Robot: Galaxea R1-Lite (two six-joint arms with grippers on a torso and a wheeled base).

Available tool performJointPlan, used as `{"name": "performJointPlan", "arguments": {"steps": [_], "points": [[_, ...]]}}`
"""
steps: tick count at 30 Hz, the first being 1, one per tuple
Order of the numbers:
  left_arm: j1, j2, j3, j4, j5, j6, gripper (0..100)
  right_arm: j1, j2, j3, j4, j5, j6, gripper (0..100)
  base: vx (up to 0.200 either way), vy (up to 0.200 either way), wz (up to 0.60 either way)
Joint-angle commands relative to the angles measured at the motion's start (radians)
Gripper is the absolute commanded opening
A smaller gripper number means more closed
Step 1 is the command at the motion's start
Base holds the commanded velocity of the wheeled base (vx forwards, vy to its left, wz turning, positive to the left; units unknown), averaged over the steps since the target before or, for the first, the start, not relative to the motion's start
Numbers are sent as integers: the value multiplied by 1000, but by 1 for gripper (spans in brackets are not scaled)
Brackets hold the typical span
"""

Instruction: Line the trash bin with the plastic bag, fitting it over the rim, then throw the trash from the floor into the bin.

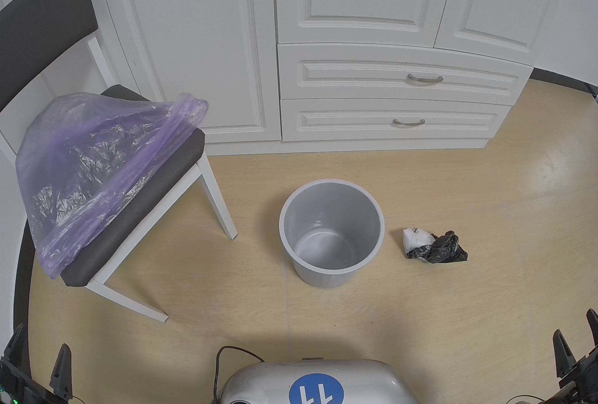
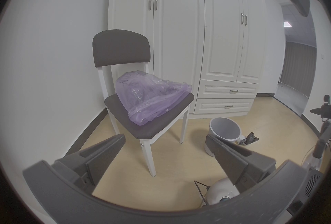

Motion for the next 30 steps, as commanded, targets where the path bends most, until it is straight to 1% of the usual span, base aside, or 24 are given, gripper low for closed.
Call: {"name": "performJointPlan", "arguments": {"steps": [1,6,8,9,10,11,12,13,14,15,16,17,18,19,20,22,23,25,26,28,30], "points": [[1,-16,18,-1,1,-2,100,0,-16,15,0,0,-2,100,0,0,0],[1,-16,18,-4,6,-1,100,-2,-16,16,-2,2,-5,100,0,0,0],[1,-16,18,-5,6,10,100,-3,-16,16,-2,3,-8,100,0,0,0],[1,-16,16,-22,-3,39,100,-5,-16,16,-3,-1,-23,100,0,0,0],[1,-16,-7,-84,-6,74,100,-5,-15,16,-8,11,-58,100,0,0,0],[1,-16,-28,-117,-17,82,100,-5,-15,16,-9,15,-69,100,0,0,0],[-2,-4,-82,-174,-54,76,100,-5,-15,16,-9,28,-77,100,0,0,0],[-6,10,-125,-188,-87,67,100,-5,-16,16,-11,31,-77,100,0,0,0],[-14,24,-162,-185,-103,54,100,-5,-16,16,-11,34,-75,100,0,0,0],[-22,41,-199,-177,-104,28,100,-5,-16,15,-21,40,-72,100,0,0,0],[-26,53,-216,-169,-97,12,100,-2,-16,-4,-41,41,-49,100,0,0,0],[-29,65,-229,-159,-87,-1,100,-2,-16,-31,-80,48,4,100,0,0,0],[-35,105,-248,-139,-61,-8,100,-2,-9,-110,-143,74,144,100,0,0,0],[-42,151,-268,-125,-31,-11,100,0,4,-174,-153,104,239,100,0,0,0],[-45,208,-291,-119,9,-11,100,-2,27,-223,-140,143,285,100,0,0,0],[-45,208,-291,-119,9,-11,100,-2,27,-223,-140,143,285,100,0,0,0],[-37,401,-355,-128,112,-2,100,-3,128,-301,-69,183,259,100,0,0,0],[-22,561,-410,-130,178,-1,100,-5,242,-334,-51,183,224,100,0,0,0],[3,640,-433,-131,213,1,100,-9,307,-357,-52,183,201,100,0,0,0],[84,775,-459,-150,252,16,100,-17,421,-403,-54,181,164,100,0,0,0],[210,892,-467,-208,252,70,100,-20,522,-447,-55,170,121,100,0,0,0]]}}
